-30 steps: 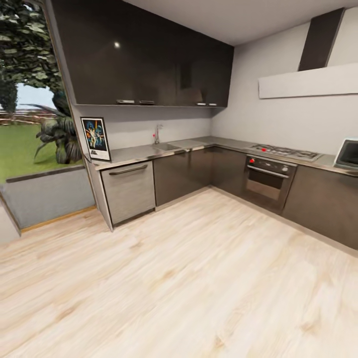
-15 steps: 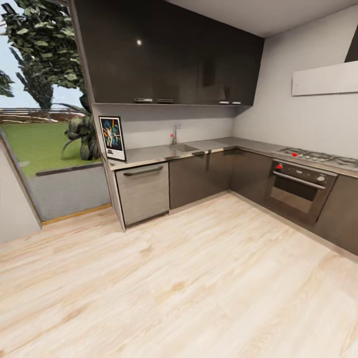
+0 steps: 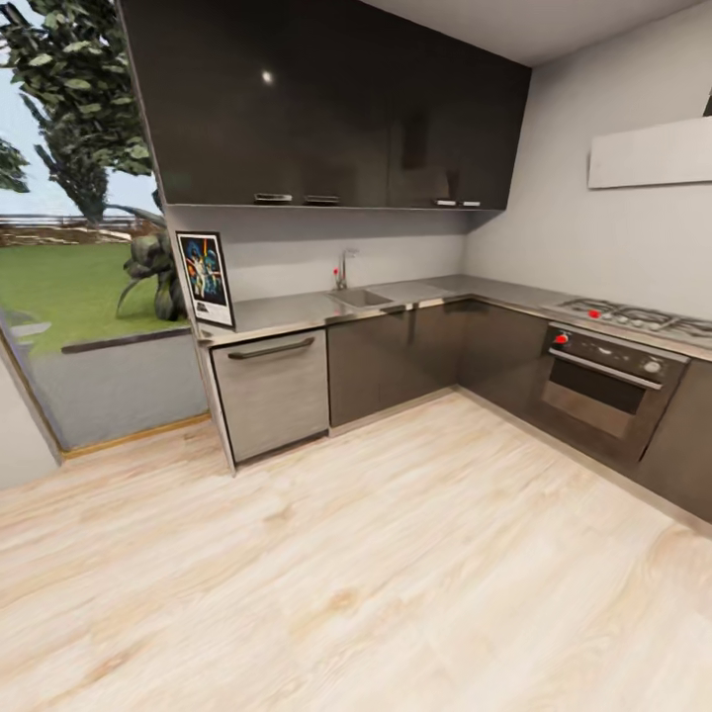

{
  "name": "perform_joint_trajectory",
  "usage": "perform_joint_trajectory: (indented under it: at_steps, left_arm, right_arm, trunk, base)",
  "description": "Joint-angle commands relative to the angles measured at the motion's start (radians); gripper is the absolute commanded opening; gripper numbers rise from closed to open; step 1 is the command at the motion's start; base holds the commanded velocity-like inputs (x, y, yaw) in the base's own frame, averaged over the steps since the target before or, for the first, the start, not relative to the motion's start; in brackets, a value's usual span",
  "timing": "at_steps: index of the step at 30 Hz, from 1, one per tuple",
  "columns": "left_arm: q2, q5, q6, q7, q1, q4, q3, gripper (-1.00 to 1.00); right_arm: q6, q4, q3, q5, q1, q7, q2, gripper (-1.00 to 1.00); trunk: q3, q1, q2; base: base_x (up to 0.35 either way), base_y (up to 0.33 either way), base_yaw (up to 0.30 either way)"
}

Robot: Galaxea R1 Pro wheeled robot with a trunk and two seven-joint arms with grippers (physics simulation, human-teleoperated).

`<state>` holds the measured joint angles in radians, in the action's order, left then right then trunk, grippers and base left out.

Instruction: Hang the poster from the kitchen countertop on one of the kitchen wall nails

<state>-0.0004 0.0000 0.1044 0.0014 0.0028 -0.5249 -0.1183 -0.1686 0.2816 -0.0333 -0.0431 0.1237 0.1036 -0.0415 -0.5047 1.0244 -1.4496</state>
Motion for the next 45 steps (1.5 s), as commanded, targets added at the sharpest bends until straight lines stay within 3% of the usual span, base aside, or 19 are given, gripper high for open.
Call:
perform_joint_trajectory:
  at_steps: [1, 33, 45]
  left_arm:
    - [0.003, 0.0, 0.001, 0.0, 0.0, -0.001, -0.001, 1.0]
    - [0.011, 0.0, 0.001, 0.0, 0.0, -0.002, -0.001, 1.0]
    - [0.012, 0.0, 0.001, 0.0, 0.0, -0.002, -0.001, 1.0]
  right_arm:
    - [-0.002, -0.001, -0.003, -0.004, 0.001, 0.005, 0.0, 1.0]
    - [-0.004, -0.001, -0.003, -0.004, 0.001, 0.008, 0.003, 1.0]
    - [-0.002, -0.002, -0.002, -0.003, 0.001, 0.005, -0.002, 1.0]
  trunk:
    - [-0.001, 0.001, 0.0]
    - [-0.001, 0.001, 0.0]
    - [-0.001, 0.001, 0.0]
  base:
    - [0.322, -0.153, 0.011]
    - [0.325, -0.094, 0.263]
    - [0.335, -0.034, 0.031]
